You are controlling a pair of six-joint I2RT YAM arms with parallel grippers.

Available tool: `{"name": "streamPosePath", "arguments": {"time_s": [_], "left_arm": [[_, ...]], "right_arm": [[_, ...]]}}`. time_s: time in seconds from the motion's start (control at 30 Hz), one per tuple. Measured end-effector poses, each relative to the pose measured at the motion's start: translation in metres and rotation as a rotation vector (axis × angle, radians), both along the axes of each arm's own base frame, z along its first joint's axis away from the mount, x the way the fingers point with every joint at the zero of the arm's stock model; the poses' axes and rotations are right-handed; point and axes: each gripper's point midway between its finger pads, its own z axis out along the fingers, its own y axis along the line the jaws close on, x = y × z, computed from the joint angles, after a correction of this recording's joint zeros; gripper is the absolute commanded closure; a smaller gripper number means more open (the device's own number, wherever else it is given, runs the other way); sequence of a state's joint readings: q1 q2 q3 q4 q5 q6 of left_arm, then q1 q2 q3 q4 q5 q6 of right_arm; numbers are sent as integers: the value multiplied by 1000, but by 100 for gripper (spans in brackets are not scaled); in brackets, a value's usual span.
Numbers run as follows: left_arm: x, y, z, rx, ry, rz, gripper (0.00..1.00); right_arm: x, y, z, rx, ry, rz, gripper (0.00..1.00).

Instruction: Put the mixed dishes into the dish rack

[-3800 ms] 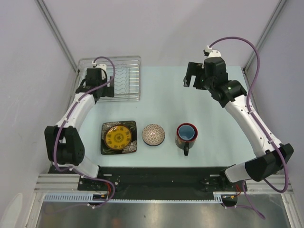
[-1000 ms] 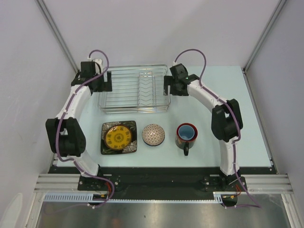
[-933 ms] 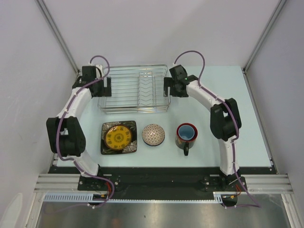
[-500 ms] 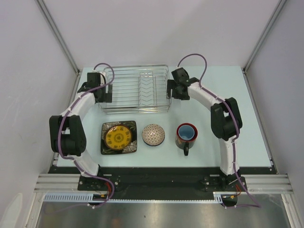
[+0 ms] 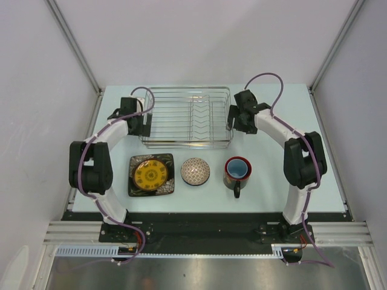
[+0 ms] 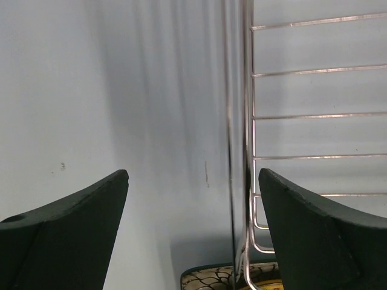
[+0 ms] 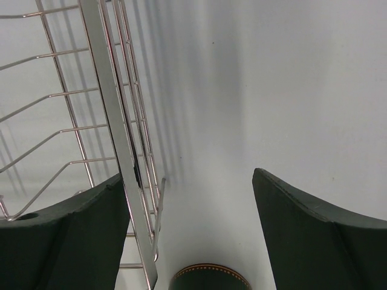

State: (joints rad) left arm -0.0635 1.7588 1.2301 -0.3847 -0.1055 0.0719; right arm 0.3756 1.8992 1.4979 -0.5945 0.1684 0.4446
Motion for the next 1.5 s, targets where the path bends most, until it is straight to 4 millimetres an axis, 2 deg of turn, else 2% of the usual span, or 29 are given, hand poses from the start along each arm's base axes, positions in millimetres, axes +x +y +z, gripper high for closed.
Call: {"name": "streamPosePath", "arguments": {"time_s": [0.1, 0.37, 0.67, 0.8, 0.97, 1.0, 1.07, 1.13, 1.17, 1.2, 1.33, 1.4, 1.5], "left_arm": [[-9, -11, -10, -4, 30, -32, 6], [-19, -42, -20, -34, 57, -111, 7], [-21, -53, -20, -47, 61, -138, 8], [-18, -58, -18, -48, 57, -151, 8], [-11, -67, -11, -52, 42, -169, 7], [-11, -69, -10, -55, 41, -174, 7], [-14, -72, -11, -63, 51, -183, 7], [-18, -73, -10, -71, 63, -191, 7], [-19, -74, -8, -76, 65, -195, 6], [-22, -75, -4, -82, 66, -200, 6], [-27, -75, 21, -85, 29, -210, 4], [-24, -74, 40, -80, -12, -214, 3], [-15, -70, 67, -63, -80, -211, 3]], "right_arm": [[0, -2, 4, -1, -7, -5, 18], [-3, -12, 8, -14, -9, -26, 23], [-19, -27, 8, -39, -1, -65, 22], [-28, -35, 9, -50, 10, -78, 17], [-27, -42, 9, -39, 16, -97, 11], [-26, -44, 9, -36, 16, -100, 11], [-25, -45, 10, -32, 11, -103, 20], [-23, -46, 13, -28, -2, -103, 16], [-22, -45, 16, -27, -12, -107, 10], [-21, -47, 21, -29, -28, -112, 8], [-19, -47, 53, -27, -121, -122, 8], [-21, -41, 70, -22, -167, -111, 9], [-26, -18, 97, -10, -232, -61, 11]]}}
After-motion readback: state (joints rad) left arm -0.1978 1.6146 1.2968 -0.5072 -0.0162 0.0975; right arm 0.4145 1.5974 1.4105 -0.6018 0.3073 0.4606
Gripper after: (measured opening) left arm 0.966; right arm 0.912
